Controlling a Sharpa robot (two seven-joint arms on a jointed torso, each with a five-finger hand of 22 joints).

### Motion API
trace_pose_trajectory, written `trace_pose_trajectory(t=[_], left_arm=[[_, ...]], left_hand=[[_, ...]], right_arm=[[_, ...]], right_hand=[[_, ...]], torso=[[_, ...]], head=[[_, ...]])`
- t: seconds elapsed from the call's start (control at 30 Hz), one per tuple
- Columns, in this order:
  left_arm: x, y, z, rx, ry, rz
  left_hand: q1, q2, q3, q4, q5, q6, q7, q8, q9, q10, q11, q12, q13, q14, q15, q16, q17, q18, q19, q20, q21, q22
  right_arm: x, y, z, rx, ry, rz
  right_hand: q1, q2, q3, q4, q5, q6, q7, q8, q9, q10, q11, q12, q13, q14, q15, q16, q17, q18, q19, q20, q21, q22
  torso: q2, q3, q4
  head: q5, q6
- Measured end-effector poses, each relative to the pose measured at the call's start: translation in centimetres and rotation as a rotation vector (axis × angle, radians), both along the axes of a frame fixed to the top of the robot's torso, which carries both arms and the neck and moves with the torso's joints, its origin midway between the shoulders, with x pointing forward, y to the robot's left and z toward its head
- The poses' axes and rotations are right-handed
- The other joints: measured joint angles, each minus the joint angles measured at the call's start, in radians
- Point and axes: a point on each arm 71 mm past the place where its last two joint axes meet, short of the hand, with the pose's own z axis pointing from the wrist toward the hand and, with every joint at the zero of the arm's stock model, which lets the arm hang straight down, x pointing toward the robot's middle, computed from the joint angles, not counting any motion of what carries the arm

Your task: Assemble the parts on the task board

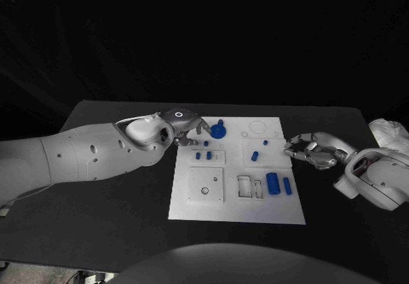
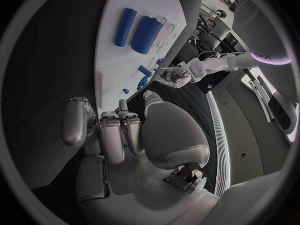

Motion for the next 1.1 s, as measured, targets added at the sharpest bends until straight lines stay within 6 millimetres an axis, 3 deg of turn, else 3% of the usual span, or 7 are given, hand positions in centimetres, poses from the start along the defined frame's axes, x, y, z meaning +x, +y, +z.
trace_pose_trajectory(t=[0.27, 0.43, 0.5, 0.57, 0.7, 0.8, 1.1], left_arm=[[0.4, 2.2, 3.6, -0.092, -0.136, 0.024], [0.7, 3.5, 5.3, -0.141, -0.188, 0.047], [0.7, 4.0, 5.6, -0.163, -0.194, 0.064], [0.7, 4.4, 5.6, -0.185, -0.188, 0.080], [0.8, 4.8, 5.5, -0.241, -0.161, 0.112], [0.9, 5.0, 5.5, -0.297, -0.137, 0.136], [0.7, 4.8, 5.1, -0.414, -0.083, 0.148]], left_hand=[[-0.017, -0.001, -0.020, 0.002, -0.008, 0.037, 0.014, 0.026, 0.004, -0.073, -0.003, 0.000, 0.009, 0.007, 0.000, 0.005, 0.001, 0.000, 0.000, 0.000, 0.000, 0.001], [-0.017, -0.001, -0.040, 0.004, -0.015, 0.055, 0.015, 0.034, 0.005, -0.126, -0.004, 0.010, 0.017, 0.002, -0.006, 0.005, -0.012, 0.000, 0.000, 0.000, -0.011, 0.000], [-0.037, -0.008, -0.067, 0.005, -0.020, 0.079, 0.013, 0.044, 0.009, -0.136, -0.008, 0.022, 0.021, 0.002, -0.006, 0.005, -0.016, 0.000, 0.000, 0.000, -0.011, 0.000], [-0.037, -0.008, -0.090, 0.006, -0.020, 0.094, 0.014, 0.046, 0.009, -0.143, -0.004, 0.035, 0.025, 0.002, -0.006, 0.005, -0.015, 0.000, 0.000, 0.000, -0.011, 0.000], [-0.048, 0.003, -0.120, 0.006, -0.020, 0.110, 0.030, 0.046, 0.009, -0.156, 0.009, 0.051, 0.029, 0.003, -0.005, 0.018, -0.004, 0.000, 0.000, 0.000, -0.011, 0.000], [-0.038, 0.012, -0.124, 0.005, -0.020, 0.126, 0.047, 0.046, 0.009, -0.163, 0.016, 0.064, 0.030, 0.013, 0.006, 0.037, 0.015, 0.000, 0.000, 0.007, 0.003, 0.000], [-0.006, 0.044, -0.124, 0.005, 0.019, 0.164, 0.074, 0.046, 0.006, -0.162, 0.023, 0.104, 0.030, 0.047, 0.010, 0.091, 0.081, 0.000, 0.004, 0.011, 0.009, 0.000]], right_arm=[[0.9, 0.4, 2.3, 0.021, -0.095, -0.004], [2.0, 1.3, 4.3, 0.029, -0.178, 0.008], [2.7, 2.1, 5.3, 0.024, -0.216, 0.022], [3.2, 2.7, 5.9, 0.012, -0.250, 0.038], [4.1, 3.9, 6.6, -0.042, -0.313, 0.078], [4.8, 5.0, 6.6, -0.123, -0.365, 0.124], [5.4, 7.9, 5.5, -0.389, -0.459, 0.257]], right_hand=[[0.115, -0.042, 0.027, -0.067, 0.000, 0.061, -0.009, 0.017, -0.007, -0.016, 0.002, -0.081, 0.006, 0.000, 0.000, -0.054, 0.000, 0.009, -0.006, -0.006, -0.024, 0.000], [0.230, -0.047, 0.068, -0.109, -0.005, 0.082, -0.007, 0.014, -0.023, -0.404, -0.004, -0.443, -0.074, 0.001, -0.001, -0.090, 0.000, 0.015, 0.000, -0.011, -0.024, 0.000], [0.263, -0.064, 0.108, -0.119, -0.056, 0.082, -0.007, -0.007, -0.037, -0.625, 0.004, -0.699, -0.245, 0.004, -0.004, -0.093, 0.000, 0.015, 0.004, -0.015, -0.015, 0.000], [0.286, -0.088, 0.160, -0.117, -0.080, 0.088, -0.001, -0.040, -0.060, -0.717, 0.016, -0.863, -0.366, 0.004, -0.004, -0.097, 0.000, 0.015, 0.015, -0.004, -0.006, 0.000], [0.284, -0.150, 0.230, -0.113, -0.105, 0.086, -0.022, -0.107, -0.100, -0.797, 0.061, -1.074, -0.553, 0.002, 0.035, -0.099, 0.000, 0.015, 0.043, 0.024, 0.018, 0.000], [0.264, -0.184, 0.257, -0.119, -0.113, 0.119, -0.055, -0.138, -0.117, -0.793, 0.068, -1.143, -0.649, 0.002, 0.038, -0.089, 0.000, 0.015, 0.062, 0.032, 0.047, 0.000], [0.208, -0.250, 0.277, -0.139, 0.075, 0.230, -0.076, -0.162, -0.115, -0.822, 0.067, -1.206, -0.748, 0.001, 0.029, -0.088, 0.000, 0.015, 0.061, 0.021, 0.047, 0.000]], torso=[[-0.002, -0.0024, 0.0024], [-0.006, -0.0067, 0.0066], [-0.009, -0.0092, 0.0085], [-0.011, -0.0111, 0.0111], [-0.014, -0.0135, 0.0166], [-0.016, -0.0140, 0.0217], [-0.018, -0.0176, 0.0290]], head=[[-0.011, 0.000], [-0.026, 0.000], [-0.033, 0.000], [-0.041, 0.000], [-0.054, 0.000], [-0.066, 0.000], [-0.093, 0.000]])
